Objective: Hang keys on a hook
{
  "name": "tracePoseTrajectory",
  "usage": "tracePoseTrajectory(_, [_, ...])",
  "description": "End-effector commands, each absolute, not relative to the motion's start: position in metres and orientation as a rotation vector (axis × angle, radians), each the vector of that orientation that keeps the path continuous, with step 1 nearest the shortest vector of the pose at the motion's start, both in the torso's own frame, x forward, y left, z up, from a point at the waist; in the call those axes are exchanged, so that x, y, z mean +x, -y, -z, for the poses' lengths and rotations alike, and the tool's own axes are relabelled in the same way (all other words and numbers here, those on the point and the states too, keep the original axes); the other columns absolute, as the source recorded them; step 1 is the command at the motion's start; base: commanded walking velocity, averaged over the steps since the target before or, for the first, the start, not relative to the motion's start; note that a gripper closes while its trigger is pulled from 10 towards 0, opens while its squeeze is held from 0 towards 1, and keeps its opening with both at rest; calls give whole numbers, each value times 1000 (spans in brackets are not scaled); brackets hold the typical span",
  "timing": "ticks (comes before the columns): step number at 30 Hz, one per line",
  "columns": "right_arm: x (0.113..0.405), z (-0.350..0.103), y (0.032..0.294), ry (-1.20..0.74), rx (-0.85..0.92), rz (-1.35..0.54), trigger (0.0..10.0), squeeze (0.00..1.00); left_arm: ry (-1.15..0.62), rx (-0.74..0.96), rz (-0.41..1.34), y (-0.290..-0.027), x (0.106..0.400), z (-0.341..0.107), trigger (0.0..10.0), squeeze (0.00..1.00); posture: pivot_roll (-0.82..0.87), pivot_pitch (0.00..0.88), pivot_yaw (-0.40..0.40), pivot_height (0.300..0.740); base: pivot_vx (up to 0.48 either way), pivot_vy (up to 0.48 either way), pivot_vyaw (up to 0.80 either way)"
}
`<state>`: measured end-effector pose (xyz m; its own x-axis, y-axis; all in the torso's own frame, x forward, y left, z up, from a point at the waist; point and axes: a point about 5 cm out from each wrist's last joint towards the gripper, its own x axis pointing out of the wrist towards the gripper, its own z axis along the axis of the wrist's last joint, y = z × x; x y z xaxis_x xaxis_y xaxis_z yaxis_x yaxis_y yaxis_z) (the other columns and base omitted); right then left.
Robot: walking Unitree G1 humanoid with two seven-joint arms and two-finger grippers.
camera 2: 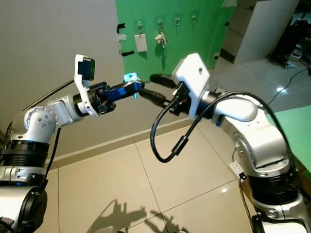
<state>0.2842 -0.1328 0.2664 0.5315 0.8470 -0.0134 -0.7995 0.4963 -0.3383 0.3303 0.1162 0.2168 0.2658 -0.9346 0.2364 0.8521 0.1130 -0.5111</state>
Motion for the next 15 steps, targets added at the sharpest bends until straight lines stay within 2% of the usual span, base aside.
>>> tracePoseTrajectory(1, [282,-280,134,216,-336,-1003,10000,0,-155,-584,1335,-115,328,-221,10000,0,-20,0,31,740,0,0,0])
tracePoseTrajectory(8, [284,-287,138,235,-373,-998,10000,0,-177,-533,1344,-113,323,-215,10000,0,-20,0,30,740,0,0,0])
tracePoseTrajectory(15, [289,-277,148,195,-488,-1017,10000,0,-190,-494,1368,-113,320,-215,10000,0,-20,0,27,740,0,0,0])
